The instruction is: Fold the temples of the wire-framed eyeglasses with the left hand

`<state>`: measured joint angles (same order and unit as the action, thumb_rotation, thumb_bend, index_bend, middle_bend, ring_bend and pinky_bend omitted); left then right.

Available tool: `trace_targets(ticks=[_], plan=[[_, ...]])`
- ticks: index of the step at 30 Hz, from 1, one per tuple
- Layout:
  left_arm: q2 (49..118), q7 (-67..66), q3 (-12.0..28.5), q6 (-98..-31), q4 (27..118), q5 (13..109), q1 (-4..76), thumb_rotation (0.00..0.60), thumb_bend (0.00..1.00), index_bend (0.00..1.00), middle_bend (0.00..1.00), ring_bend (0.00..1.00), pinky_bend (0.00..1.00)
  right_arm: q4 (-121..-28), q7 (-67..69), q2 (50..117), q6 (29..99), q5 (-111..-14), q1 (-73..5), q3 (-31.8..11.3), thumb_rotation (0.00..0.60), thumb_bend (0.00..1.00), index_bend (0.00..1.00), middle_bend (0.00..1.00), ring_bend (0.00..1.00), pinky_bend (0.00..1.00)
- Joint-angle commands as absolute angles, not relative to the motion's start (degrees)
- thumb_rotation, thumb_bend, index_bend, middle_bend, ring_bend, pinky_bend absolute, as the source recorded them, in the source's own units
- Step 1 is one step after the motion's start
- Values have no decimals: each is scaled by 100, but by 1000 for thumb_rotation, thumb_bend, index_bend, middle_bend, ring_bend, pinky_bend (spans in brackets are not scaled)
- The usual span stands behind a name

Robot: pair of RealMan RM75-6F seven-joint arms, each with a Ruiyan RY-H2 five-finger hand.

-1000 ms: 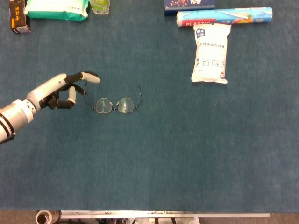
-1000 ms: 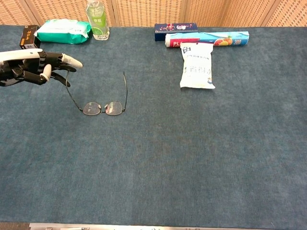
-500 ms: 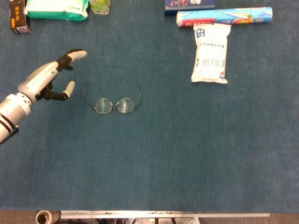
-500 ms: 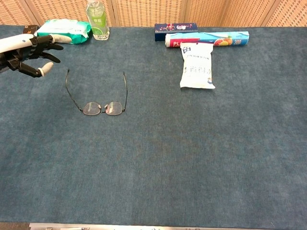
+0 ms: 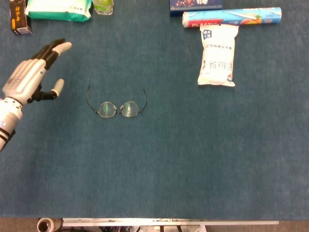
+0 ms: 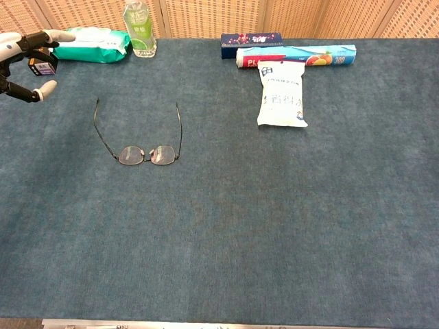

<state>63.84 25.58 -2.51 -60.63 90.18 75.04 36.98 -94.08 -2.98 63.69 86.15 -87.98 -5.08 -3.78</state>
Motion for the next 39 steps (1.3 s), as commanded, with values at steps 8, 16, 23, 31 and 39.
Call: trace_targets(ticks=[8,16,23,31,39], plan=[[6650,327,24,-7096,9281,6828,2935,600,508,6,0,0,113,-9420,-321,6374,8793,-8999,-472,-358,600,467,471,368,231,414],[6996,-535,56,-7542,8806,6945,2653,600,472,6,0,0,113,-9346,-312,6433,8978,-9196,-441,-344,600,465,471,368,231,414],[7398,-1091,118,-7750,8179,7124,2501,600,447,6,0,0,113,-9352,-322,6433,8969,-9177,-435,-347,600,464,471,368,231,414],[7836,-1684,166,-7871,7485,7389,2455,600,341,4,0,0,113,-9367,-328,6426,8984,-9183,-428,-353,600,464,471,368,231,414],[8050,-2136,213,-7466,7265,7384,2546,600,332,0,0,0,107,-9397,-309,6390,9018,-9143,-410,-386,600,464,471,368,231,414]])
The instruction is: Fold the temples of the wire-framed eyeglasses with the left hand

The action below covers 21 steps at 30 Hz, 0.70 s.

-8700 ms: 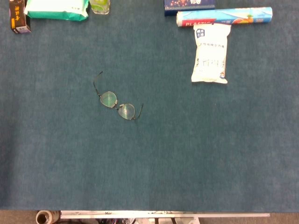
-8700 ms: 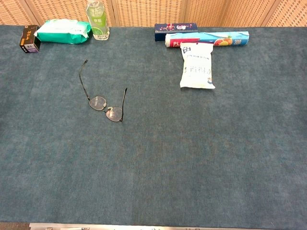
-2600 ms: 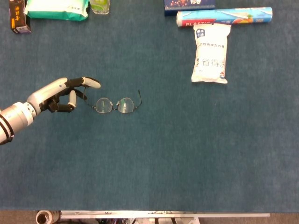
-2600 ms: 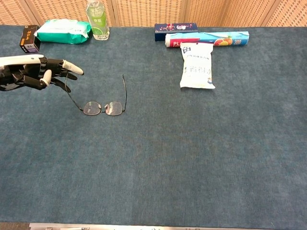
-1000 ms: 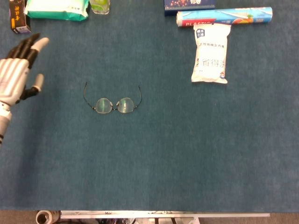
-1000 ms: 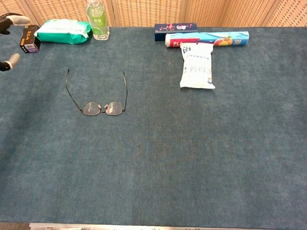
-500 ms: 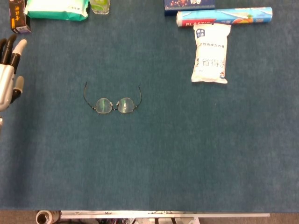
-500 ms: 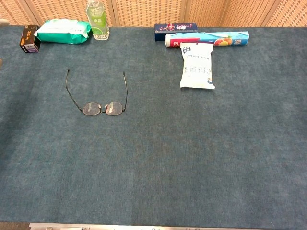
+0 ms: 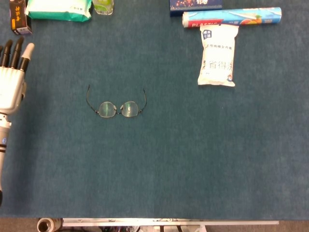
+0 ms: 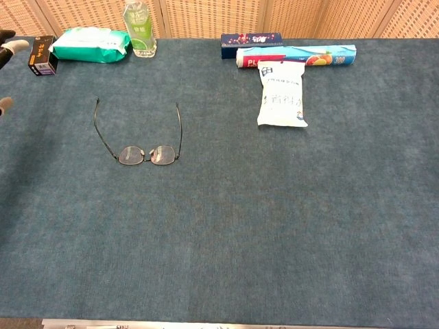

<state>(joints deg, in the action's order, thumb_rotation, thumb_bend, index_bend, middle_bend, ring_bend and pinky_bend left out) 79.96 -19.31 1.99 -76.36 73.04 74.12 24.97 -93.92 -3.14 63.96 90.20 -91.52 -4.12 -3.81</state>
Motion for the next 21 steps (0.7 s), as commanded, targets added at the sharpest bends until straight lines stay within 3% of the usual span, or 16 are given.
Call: trace_targets(ticks=[1,21], plan=[[8064,-2252,215,-7365,7277,7349,2572,600,331,0,0,0,105,-9403,-303,6384,9016,-9132,-409,-390,600,464,471,368,231,414],[8018,-3063,547,-6701,8411,6958,2876,600,331,0,0,0,99,-9453,-223,6318,9038,-9129,-390,-406,600,465,471,368,231,414]])
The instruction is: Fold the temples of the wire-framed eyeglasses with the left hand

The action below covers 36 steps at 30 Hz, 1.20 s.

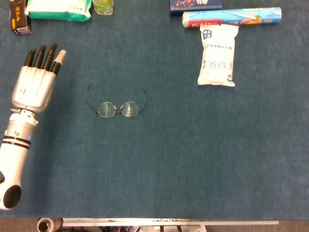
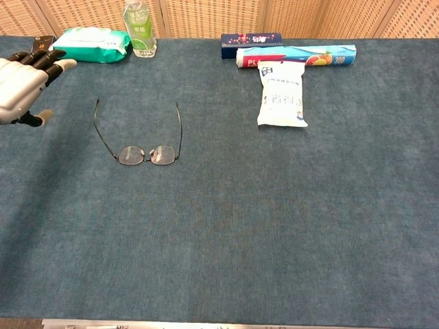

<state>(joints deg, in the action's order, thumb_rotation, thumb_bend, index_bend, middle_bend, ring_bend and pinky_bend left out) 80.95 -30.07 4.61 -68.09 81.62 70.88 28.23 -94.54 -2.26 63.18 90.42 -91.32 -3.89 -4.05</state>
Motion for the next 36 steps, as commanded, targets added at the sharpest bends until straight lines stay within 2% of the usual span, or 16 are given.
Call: trace_targets(ticks=[1,14,36], plan=[[8001,-3103,568,-6688,8494,6921,2889,600,331,0,0,0,99,-9453,-221,6318,9033,-9125,-391,-407,600,465,471,368,231,414],[8047,-3893,786,-6658,9212,6317,3105,600,331,0,0,0,99,-9478,-162,6281,9038,-9114,-383,-416,600,465,471,368,231,414],[8280,-4863,848,-6927,9808,5526,3437,600,331,0,0,0,99,-9531,-42,6203,9053,-9104,-365,-427,600,465,471,369,231,414]])
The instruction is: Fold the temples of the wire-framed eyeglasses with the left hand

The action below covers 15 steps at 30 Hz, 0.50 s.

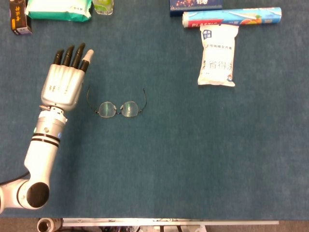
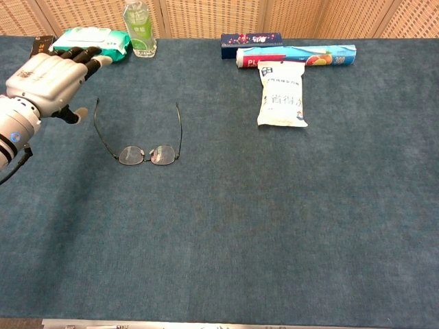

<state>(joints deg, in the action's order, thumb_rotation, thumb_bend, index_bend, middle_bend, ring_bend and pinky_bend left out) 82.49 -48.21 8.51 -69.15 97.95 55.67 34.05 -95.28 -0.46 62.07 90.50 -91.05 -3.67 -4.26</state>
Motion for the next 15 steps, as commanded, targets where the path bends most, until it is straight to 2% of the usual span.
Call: trace_targets(ticks=[1,15], plan=[[8302,-4898,847,-6933,9819,5495,3459,600,331,0,0,0,99,-9533,-36,6199,9054,-9106,-364,-427,600,465,471,369,231,414],[8593,-5299,815,-7049,9872,5224,3720,600,331,0,0,0,99,-9592,34,6132,9108,-9130,-331,-426,600,466,471,369,231,414]])
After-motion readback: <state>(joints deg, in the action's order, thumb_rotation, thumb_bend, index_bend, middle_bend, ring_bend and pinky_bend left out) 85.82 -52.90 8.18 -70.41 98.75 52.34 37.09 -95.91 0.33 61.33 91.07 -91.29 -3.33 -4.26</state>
